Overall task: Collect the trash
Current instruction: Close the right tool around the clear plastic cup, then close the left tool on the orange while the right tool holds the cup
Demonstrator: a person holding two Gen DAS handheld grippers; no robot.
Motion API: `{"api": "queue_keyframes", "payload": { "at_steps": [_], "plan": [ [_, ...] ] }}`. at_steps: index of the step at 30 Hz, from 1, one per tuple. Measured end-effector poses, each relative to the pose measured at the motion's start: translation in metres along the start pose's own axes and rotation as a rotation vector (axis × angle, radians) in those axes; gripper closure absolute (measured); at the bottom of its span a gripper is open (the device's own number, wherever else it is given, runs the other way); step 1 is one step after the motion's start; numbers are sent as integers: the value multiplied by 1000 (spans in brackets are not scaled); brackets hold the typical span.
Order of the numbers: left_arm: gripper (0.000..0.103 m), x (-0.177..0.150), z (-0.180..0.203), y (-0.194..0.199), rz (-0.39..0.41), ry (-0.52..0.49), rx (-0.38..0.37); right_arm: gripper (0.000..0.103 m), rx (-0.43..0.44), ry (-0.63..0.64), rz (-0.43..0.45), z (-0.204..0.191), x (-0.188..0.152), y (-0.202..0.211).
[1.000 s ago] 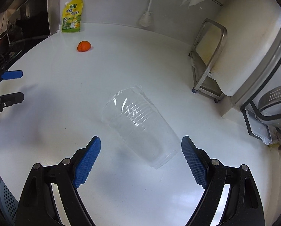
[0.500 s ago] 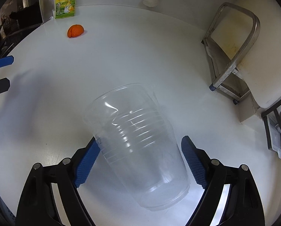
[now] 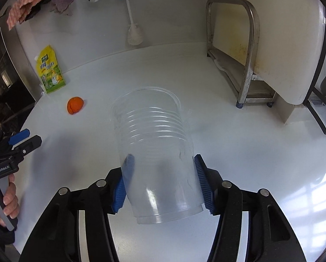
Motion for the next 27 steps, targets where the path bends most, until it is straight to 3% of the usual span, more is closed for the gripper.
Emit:
{"api": "queue_keyframes", "payload": {
  "at_steps": [7, 15, 19, 23, 27],
  "plan": [
    [6, 27, 0, -39, -23, 23, 29, 49, 10, -97, 74, 6, 10, -1],
    [6, 51, 3, -72, -30, 0, 110, 49, 30, -100, 98, 6, 11, -1],
    [6, 53, 13, -85, -63, -17, 102, 49, 61, -115, 110, 8, 11, 2],
    [7, 55, 14, -93, -79, -37, 154, 49, 73, -106, 129, 7, 9, 12],
    [18, 53, 12, -104, -128, -34, 160, 49, 79, -97, 150, 5, 7, 22]
  ]
}}
Point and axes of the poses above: each gripper's, at about its wrist camera, not at the fingertips, and y roughly against the way its jaws point, z to its right, x to its top, the point moved 5 cm from there along -y, roughly the way its jaws point, and after that the axes turned 8 degrees about x, right-handed, at the moved point
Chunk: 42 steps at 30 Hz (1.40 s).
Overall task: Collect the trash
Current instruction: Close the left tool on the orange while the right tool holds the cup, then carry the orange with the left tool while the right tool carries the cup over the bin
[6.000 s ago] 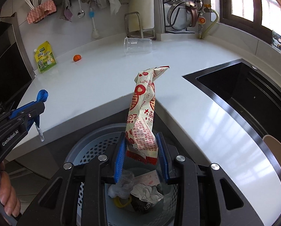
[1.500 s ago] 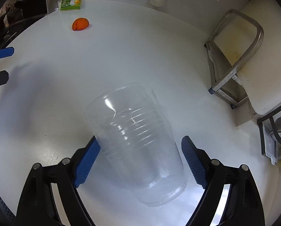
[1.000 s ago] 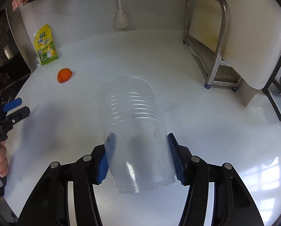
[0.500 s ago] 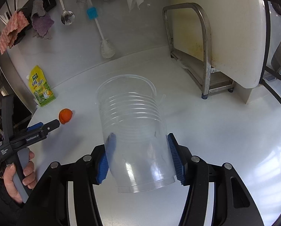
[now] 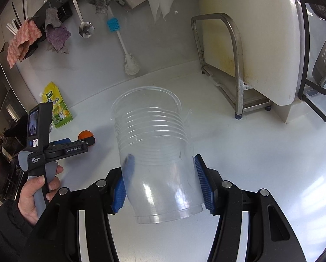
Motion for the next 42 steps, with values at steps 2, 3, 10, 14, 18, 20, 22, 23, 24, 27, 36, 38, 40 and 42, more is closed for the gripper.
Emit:
{"api": "queue_keyframes", "payload": {
  "at_steps": [2, 3, 10, 14, 18, 20, 22, 23, 24, 27, 36, 38, 40, 42],
  "plan": [
    [20, 0, -2, -2, -8, 12, -28, 49, 5, -3, 8, 0, -1, 4],
    [21, 1, -3, -2, -9, 14, -33, 49, 5, -3, 10, 1, -2, 5],
    [55, 0, 6, 6, 32, -19, -61, 49, -2, 48, -8, -8, -9, -1],
    [70, -2, 7, 9, 44, -23, -75, 49, -4, 64, -7, -11, -11, -3],
    [78, -4, 7, 11, 48, -15, -92, 49, 0, 50, 10, -10, -14, 0],
    [79, -5, 4, 15, 64, 0, -98, 49, -14, 60, 21, -10, -16, 0],
    [79, -6, 0, 21, 86, 18, -103, 49, -17, 57, 32, -11, -17, 2],
    [80, -8, -1, 23, 90, 23, -101, 49, -1, 41, 41, -11, -17, 3],
    [80, -9, -3, 24, 91, 29, -98, 49, 13, 26, 51, -10, -17, 5],
    [80, -12, -7, 30, 103, 47, -88, 49, 4, 34, 81, -11, -16, 11],
    [80, -20, -22, 76, 242, 46, -6, 49, -60, 92, 157, -24, -14, 43],
    [80, -27, -26, 93, 262, 53, -14, 49, -64, 83, 170, -28, -18, 54],
    [80, -37, -30, 112, 274, 60, -42, 49, -64, 53, 185, -29, -25, 65],
    [80, -48, -32, 132, 291, 42, -63, 49, -53, 22, 184, -32, -33, 76]
  ]
}}
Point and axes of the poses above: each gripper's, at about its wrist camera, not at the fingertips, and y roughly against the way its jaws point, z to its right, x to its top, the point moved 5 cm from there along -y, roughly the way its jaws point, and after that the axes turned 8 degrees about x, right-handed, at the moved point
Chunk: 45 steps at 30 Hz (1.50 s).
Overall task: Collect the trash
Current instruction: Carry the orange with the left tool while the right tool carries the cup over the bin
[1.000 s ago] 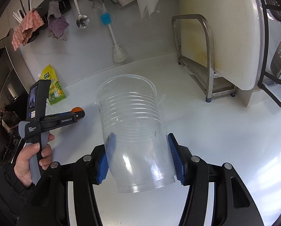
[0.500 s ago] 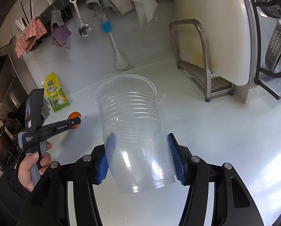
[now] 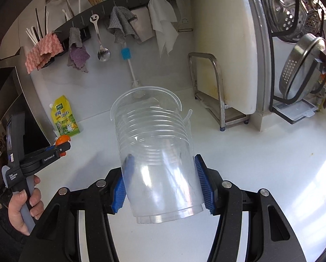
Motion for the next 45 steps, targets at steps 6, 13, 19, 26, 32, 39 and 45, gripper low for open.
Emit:
{"api": "queue_keyframes", "payload": {
  "at_steps": [6, 13, 19, 26, 32, 39, 45],
  "plan": [
    [80, -38, -7, 61, -11, -41, -65, 49, -53, -36, 5, -14, -34, 54],
    [80, -92, -16, 120, -30, -59, -116, 49, -106, -52, 15, -42, -87, 118],
    [80, -133, -22, 175, 1, -104, -145, 49, -157, -61, 27, -71, -142, 167],
    [80, -184, -19, 225, 6, -163, -196, 49, -188, -62, 25, -108, -197, 209],
    [80, -218, -16, 246, -3, -189, -215, 49, -192, -109, 15, -119, -236, 236],
    [80, -265, -4, 254, -61, -228, -256, 49, -225, -118, -14, -125, -275, 247],
    [80, -285, 4, 257, -102, -245, -283, 49, -220, -124, -77, -127, -299, 239]
  ]
}}
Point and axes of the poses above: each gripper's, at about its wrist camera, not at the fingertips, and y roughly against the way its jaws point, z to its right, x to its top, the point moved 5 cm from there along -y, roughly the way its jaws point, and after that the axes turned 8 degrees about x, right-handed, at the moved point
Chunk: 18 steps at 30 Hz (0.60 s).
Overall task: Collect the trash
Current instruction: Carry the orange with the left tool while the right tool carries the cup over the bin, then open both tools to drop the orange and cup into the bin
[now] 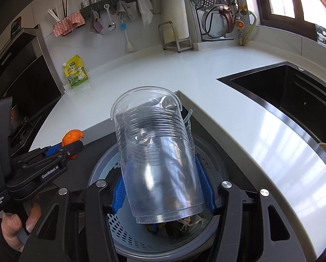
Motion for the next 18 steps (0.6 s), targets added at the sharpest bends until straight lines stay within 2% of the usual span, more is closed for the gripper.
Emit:
{"api": "queue_keyframes", "payload": {
  "at_steps": [11, 18],
  "plan": [
    [79, -4, 20, -7, -51, -7, -41, 49, -5, -12, -94, 5, -16, -17],
    [75, -6, 19, -10, -76, 0, -39, 46, -7, -7, -120, 6, -22, -22]
  ]
}}
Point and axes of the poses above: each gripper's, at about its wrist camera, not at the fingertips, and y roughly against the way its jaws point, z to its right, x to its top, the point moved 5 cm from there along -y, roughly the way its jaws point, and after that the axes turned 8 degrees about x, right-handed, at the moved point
